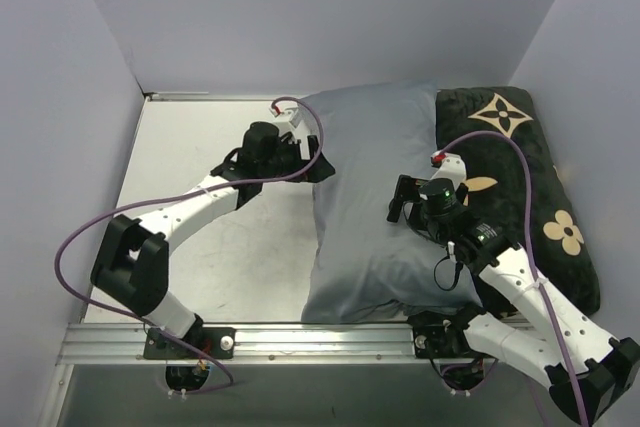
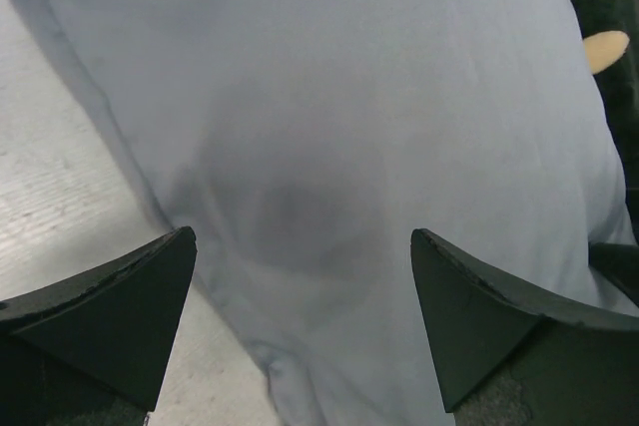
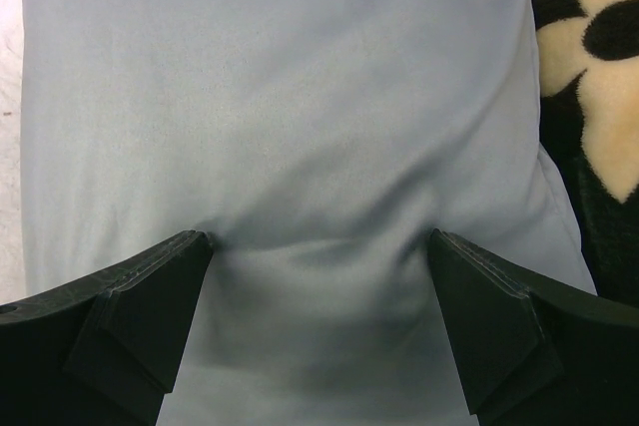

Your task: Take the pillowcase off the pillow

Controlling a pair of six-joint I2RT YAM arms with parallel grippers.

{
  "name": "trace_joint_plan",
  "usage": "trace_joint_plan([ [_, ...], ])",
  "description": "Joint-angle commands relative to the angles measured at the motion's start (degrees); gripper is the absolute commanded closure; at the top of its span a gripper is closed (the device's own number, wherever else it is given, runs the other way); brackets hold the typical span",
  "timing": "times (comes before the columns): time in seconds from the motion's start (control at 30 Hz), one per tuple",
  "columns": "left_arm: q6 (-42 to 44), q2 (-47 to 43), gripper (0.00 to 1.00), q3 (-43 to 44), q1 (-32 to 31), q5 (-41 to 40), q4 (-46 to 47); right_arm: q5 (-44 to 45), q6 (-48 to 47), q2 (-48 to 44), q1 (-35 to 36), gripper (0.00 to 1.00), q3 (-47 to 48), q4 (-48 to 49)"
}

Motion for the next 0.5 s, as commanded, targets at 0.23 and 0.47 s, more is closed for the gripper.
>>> trace_joint_plan([
  [0.23, -4.58, 15.10, 0.03, 5.71, -2.22, 9.11, 14.78, 0.05, 1.08, 4.21, 1.31, 0.00, 0.15, -1.19],
  [0.47, -6.08, 15.55, 0.83, 4.83, -4.24, 6.58, 16.37, 1.02, 2.13, 6.84, 1.40, 0.00, -0.55, -1.19],
])
